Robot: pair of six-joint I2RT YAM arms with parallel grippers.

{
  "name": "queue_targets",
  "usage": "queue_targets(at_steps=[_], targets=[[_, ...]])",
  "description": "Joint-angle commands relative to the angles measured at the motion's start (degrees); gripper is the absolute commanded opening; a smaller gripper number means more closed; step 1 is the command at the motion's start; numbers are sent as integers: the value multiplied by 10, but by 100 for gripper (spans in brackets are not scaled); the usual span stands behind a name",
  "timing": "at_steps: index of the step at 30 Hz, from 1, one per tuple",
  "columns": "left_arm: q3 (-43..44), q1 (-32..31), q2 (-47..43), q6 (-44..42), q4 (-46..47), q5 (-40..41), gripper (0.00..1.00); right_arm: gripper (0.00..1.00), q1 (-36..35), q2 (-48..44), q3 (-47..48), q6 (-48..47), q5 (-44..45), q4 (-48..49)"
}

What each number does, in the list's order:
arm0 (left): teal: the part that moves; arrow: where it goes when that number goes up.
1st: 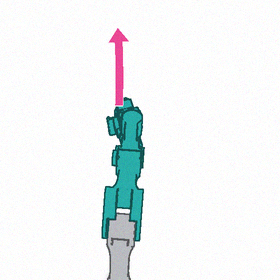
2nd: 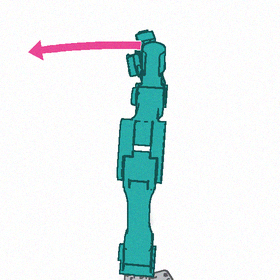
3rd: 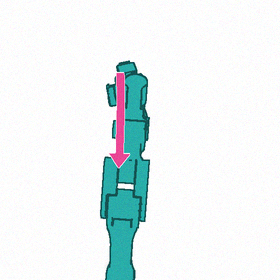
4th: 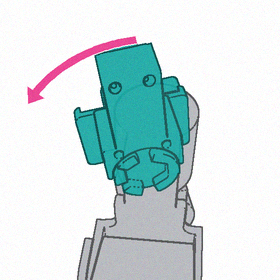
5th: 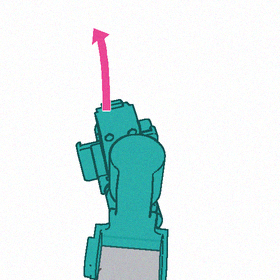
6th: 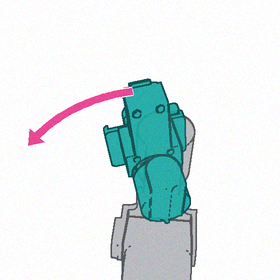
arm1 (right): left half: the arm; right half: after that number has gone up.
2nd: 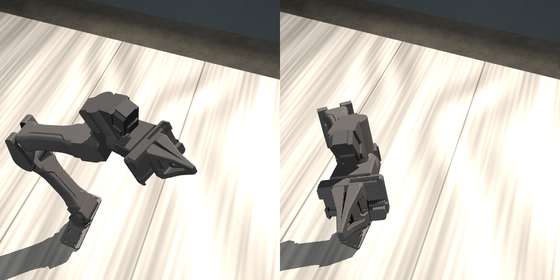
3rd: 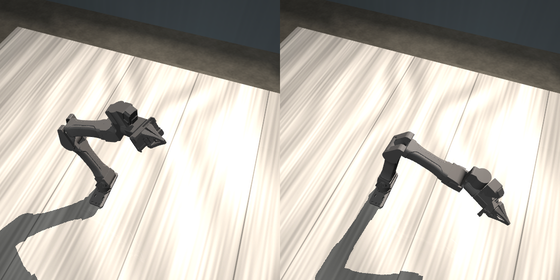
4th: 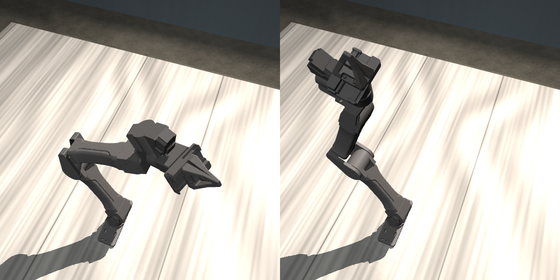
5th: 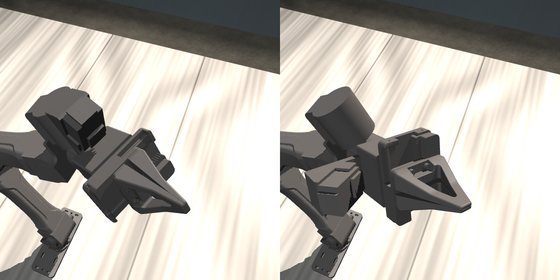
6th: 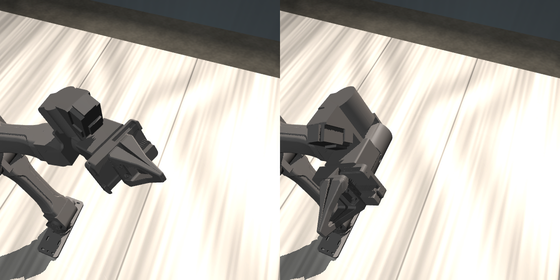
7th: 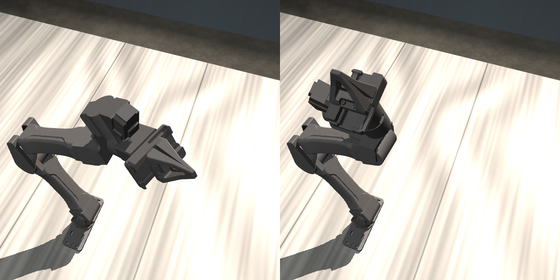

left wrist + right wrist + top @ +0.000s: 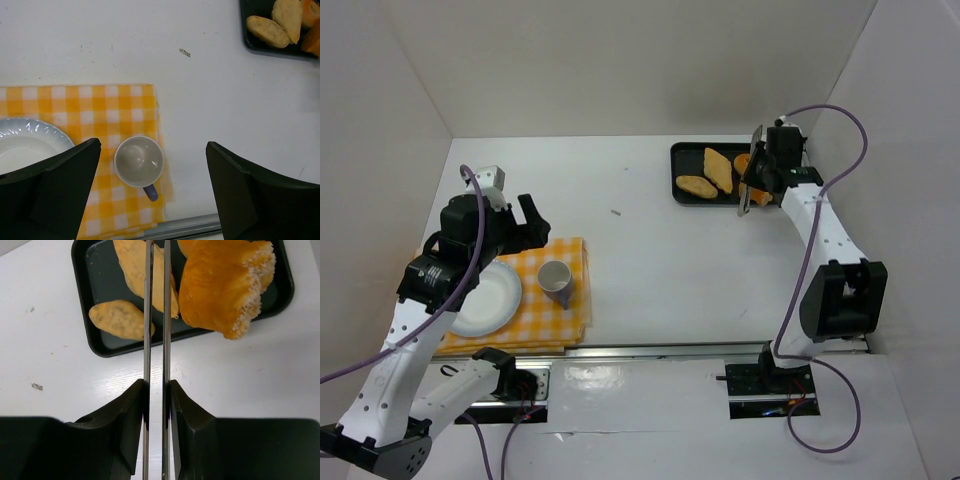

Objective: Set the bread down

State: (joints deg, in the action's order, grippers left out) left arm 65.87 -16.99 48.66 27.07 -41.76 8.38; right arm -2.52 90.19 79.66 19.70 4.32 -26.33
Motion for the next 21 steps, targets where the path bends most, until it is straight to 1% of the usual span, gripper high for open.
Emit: queue_targets(at_steps=[1, 3, 6, 8, 10, 11, 13, 15, 19, 21], targets=[[8, 4, 3, -6, 30, -14, 100, 33, 17, -96, -25, 20, 18, 18], [8, 9, 3, -6, 35, -14, 100, 38, 32, -113, -39, 25, 25, 11], [8, 9, 8, -6, 40, -26, 100, 40, 73, -119, -39, 25, -16, -4], [8, 9, 13, -6, 41, -26, 100, 40, 104, -119, -44, 25, -65, -4], [8, 9, 13, -6, 41, -31, 100, 41, 119, -119, -51, 31, -91, -4], [8, 9, 13, -6, 41, -31, 100, 45, 128, -114, -57, 31, -106, -4], [8, 9, 13, -6, 41, -31, 100, 49, 128, -114, -57, 31, -106, -4], [8, 9, 13, -6, 41, -31, 100, 49, 128, -114, -57, 31, -92, -9], [8, 9, 13, -1, 41, -31, 100, 57, 140, -119, -63, 31, -84, -4], [8, 9, 13, -1, 41, -31, 100, 58, 145, -114, -68, 36, -91, -4]])
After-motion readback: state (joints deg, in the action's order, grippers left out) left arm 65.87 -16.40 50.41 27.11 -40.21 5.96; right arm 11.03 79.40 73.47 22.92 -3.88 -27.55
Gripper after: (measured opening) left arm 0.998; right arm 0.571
